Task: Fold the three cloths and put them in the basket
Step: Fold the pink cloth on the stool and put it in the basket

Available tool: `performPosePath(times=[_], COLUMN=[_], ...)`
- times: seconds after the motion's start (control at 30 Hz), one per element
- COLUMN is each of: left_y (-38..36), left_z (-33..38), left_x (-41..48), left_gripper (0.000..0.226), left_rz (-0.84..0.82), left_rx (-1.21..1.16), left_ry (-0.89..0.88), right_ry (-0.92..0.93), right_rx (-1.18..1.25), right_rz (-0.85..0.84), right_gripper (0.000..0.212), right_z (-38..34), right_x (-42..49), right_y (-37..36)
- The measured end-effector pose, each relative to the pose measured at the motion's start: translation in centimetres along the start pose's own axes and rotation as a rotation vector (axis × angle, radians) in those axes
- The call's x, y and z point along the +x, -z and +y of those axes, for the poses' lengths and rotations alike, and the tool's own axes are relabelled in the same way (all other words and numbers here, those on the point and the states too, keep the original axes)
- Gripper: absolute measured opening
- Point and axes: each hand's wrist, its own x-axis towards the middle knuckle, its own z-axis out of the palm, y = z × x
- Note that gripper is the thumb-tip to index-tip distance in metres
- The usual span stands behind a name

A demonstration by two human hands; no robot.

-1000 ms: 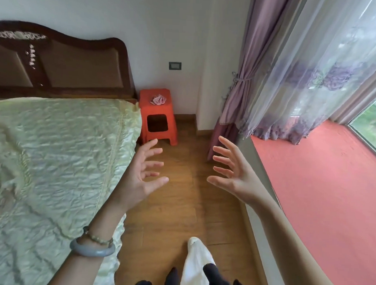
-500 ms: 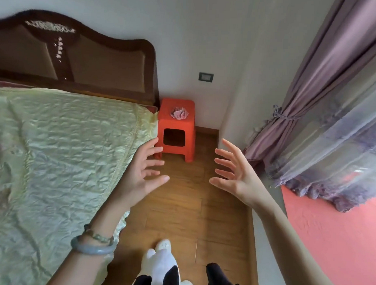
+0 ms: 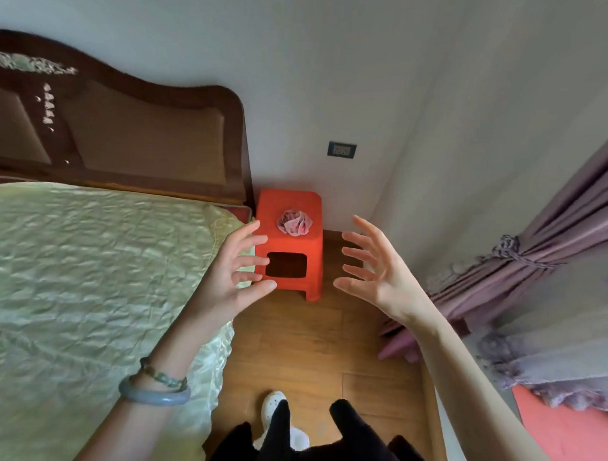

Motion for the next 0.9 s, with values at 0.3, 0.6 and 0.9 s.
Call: performPosePath(times=[0.3, 0.6, 0.9], left_y=[3.5, 4.7, 3.1], left_z=[-3.4, -7.7, -14.1], left_x=[11.4, 24.2, 37.3], left_gripper=[0.083, 0.075, 0.075], left_rz=[-0.035, -0.037, -0.058], left_rx=[-0.008, -0.002, 0.119], left_ry=[0.067, 0.162, 0.357], right_ry=[-0.075, -0.181, -0.299], right_rx=[0.007, 0.001, -0.036], right_rz=[0.039, -0.011, -0.064], right_gripper=[0.086, 0.086, 0.077], right_z=[1.5, 6.6, 12.4], right_x=[11.9, 25.4, 37.8], right_y=[1.0, 3.5, 6.7])
